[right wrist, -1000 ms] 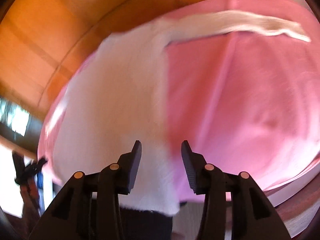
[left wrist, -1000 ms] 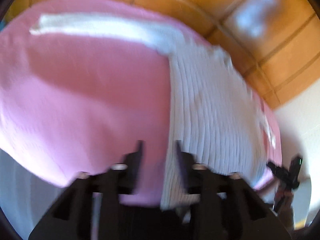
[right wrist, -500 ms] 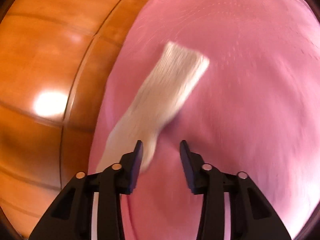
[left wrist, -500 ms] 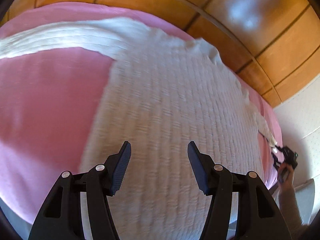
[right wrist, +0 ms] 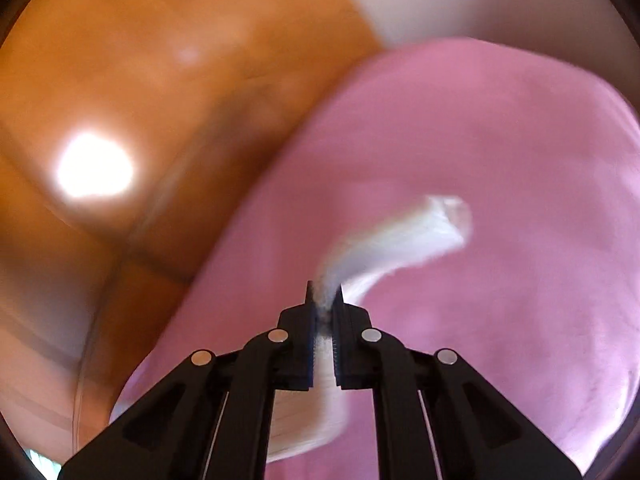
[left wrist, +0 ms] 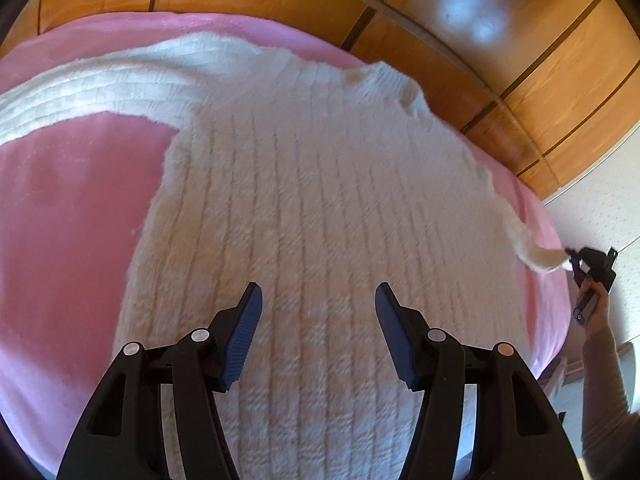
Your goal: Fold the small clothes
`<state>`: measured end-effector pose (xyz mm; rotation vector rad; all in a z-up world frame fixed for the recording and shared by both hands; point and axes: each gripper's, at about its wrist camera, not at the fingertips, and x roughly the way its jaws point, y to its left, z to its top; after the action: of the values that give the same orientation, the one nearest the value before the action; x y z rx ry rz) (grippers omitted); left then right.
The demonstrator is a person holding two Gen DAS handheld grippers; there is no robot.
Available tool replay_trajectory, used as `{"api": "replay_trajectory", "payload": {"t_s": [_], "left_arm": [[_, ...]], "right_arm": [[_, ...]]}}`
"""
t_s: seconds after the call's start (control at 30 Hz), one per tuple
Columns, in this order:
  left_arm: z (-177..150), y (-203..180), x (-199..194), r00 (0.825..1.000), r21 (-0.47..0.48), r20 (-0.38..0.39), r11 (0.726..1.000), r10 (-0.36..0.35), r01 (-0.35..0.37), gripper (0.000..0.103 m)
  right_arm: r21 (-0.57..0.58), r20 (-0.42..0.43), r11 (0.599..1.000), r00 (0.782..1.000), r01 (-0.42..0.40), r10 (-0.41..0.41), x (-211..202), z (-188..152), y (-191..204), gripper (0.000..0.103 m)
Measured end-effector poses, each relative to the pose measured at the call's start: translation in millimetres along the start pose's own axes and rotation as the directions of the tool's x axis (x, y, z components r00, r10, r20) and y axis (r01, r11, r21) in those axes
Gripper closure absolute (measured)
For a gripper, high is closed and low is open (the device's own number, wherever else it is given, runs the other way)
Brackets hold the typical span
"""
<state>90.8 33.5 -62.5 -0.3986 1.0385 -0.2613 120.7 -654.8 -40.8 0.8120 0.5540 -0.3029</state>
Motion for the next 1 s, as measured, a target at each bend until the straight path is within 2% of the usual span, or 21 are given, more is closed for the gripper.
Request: {"api": "replay_trajectory", "payload": {"t_s": [0.03,0.13,0.17,0.27,0.4,0.47,0.57,0.67,0.73,0.8,0.93,0.97,1.0], "left_arm": [[2.7,-1.6,-0.2,1.0,0.003,0.003,1.0,-0.01,0.01,0.046],[11.3,-7.3,0.0,0.999,0.017,0.016,0.999,-0.043,0.043,0.033],[14.1,-9.2,-0.3,0.998,0.022,0.025,0.998,-0.053,0.053,0.032],[19.8,-11.6,1.8,0.996,0.024,0.023,0.996,-0.082,0.081,0.031],[26.6,-9.4,3.0,0.997,0.02,0.024,0.997,-0.079,0.079,0.031],[31.2,-8.3,2.6,0.997,0.02,0.036,0.997,-0.07,0.069,0.031],[37.5,-3.1,3.6,0.995,-0.005,0.034,0.996,-0.093,0.093,0.031],[46.8,4.5,6.4,0.991,-0.043,0.041,0.991,-0.123,0.125,0.031],[53.7,10.2,9.7,0.989,-0.073,0.046,0.986,-0.144,0.147,0.031],[62.1,15.1,16.6,0.985,-0.099,0.047,0.981,-0.164,0.168,0.031],[84.0,16.6,38.5,0.983,-0.134,0.04,0.974,-0.179,0.182,0.033],[89.2,15.7,44.1,0.982,-0.139,0.035,0.973,-0.183,0.186,0.033],[95.4,14.5,51.7,0.982,-0.146,0.028,0.971,-0.186,0.188,0.036]], "right_arm": [[-0.037,-0.011,0.999,0.999,-0.035,0.035,-0.4,-4.2,19.0,0.098],[-0.166,-0.085,0.971,0.984,-0.17,0.158,5.9,-30.5,96.7,0.098],[-0.212,-0.125,0.95,0.971,-0.228,0.205,10.1,-47.1,130.2,0.098],[-0.309,-0.22,0.891,0.936,-0.334,0.274,22.9,-94.2,204.5,0.098],[-0.401,-0.35,0.81,0.889,-0.428,0.296,45.6,-168.4,290.6,0.098],[-0.432,-0.395,0.782,0.874,-0.449,0.284,58.1,-195.3,317.8,0.097],[-0.445,-0.478,0.742,0.834,-0.502,0.277,77.7,-234.5,352.6,0.089],[-0.404,-0.504,0.733,0.801,-0.548,0.322,74.1,-248.8,353.9,0.061],[-0.387,-0.497,0.737,0.799,-0.554,0.339,66.0,-248.0,339.5,0.061],[-0.379,-0.484,0.749,0.806,-0.544,0.34,59.7,-242.4,325.7,0.055],[-0.365,-0.467,0.788,0.83,-0.496,0.306,38.1,-245.9,272.2,0.05],[-0.372,-0.46,0.801,0.843,-0.469,0.28,32.3,-245.5,253.7,0.042],[-0.382,-0.448,0.814,0.858,-0.438,0.251,24.0,-243.9,234.1,0.039]]}}
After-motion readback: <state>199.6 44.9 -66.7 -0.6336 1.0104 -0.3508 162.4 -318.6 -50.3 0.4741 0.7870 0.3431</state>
